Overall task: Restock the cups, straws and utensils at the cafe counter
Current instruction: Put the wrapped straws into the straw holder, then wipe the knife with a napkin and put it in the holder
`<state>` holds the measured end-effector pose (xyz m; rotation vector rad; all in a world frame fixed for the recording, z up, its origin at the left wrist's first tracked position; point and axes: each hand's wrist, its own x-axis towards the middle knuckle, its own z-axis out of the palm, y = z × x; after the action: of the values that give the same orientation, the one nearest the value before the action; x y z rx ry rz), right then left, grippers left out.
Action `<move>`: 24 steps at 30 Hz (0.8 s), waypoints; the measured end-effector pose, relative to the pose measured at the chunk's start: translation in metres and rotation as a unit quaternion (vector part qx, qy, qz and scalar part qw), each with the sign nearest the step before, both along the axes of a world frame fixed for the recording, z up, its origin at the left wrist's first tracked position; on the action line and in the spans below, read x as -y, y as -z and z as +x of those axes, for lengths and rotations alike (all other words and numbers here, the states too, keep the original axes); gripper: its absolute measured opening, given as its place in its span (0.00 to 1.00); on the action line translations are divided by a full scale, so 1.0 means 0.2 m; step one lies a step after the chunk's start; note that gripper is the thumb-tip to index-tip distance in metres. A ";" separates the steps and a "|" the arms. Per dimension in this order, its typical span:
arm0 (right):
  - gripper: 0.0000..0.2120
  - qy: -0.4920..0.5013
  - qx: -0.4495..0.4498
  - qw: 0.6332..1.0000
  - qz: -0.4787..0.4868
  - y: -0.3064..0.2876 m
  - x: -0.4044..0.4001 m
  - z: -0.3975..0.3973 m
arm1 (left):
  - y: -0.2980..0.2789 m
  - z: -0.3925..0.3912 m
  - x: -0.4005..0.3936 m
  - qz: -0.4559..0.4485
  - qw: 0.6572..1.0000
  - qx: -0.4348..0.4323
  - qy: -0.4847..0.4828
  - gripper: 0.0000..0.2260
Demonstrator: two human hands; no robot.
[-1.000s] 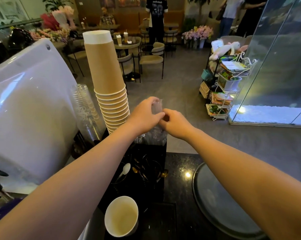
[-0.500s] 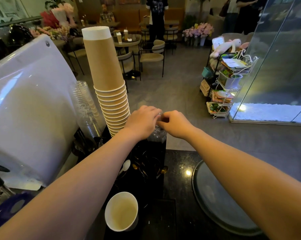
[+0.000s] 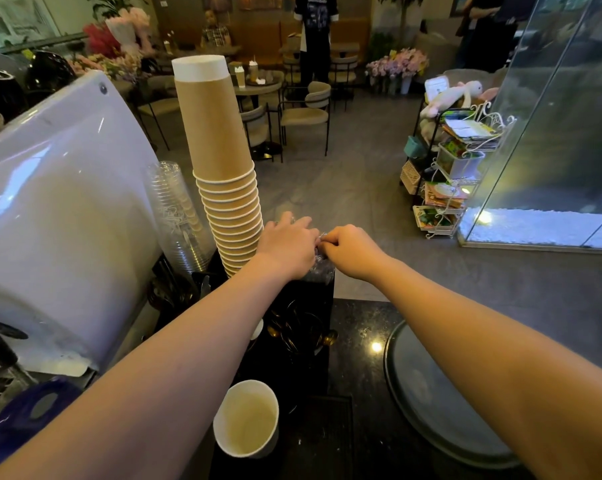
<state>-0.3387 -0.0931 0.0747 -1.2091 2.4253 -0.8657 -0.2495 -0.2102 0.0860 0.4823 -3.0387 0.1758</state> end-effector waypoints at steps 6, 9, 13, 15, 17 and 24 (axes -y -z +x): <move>0.13 0.029 0.012 0.999 -0.006 0.00 -0.01 0.03 | 0.01 0.03 -0.03 0.087 0.995 -0.048 -0.016 0.19; 0.12 0.040 0.018 0.999 -0.026 -0.03 -0.04 0.05 | -0.04 0.06 -0.04 0.139 0.987 -0.085 -0.010 0.20; 0.15 0.074 0.018 0.994 -0.083 -0.09 -0.07 0.11 | -0.14 0.16 -0.07 0.227 0.965 -0.134 -0.007 0.18; 0.15 0.100 0.010 0.987 -0.127 -0.13 -0.08 0.17 | -0.19 0.22 -0.09 0.272 0.945 -0.183 -0.009 0.17; 0.13 0.111 0.002 0.980 -0.164 -0.17 -0.10 0.23 | -0.25 0.29 -0.10 0.327 0.916 -0.232 -0.024 0.14; 0.08 0.091 0.080 0.961 -0.249 -0.31 -0.18 0.48 | -0.40 0.62 -0.16 0.494 0.800 -0.335 -0.069 0.08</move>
<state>-0.2428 -0.0578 0.1372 -1.0185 2.2813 -1.6355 -0.1254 -0.1774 0.1655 0.6104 -2.1406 -1.3229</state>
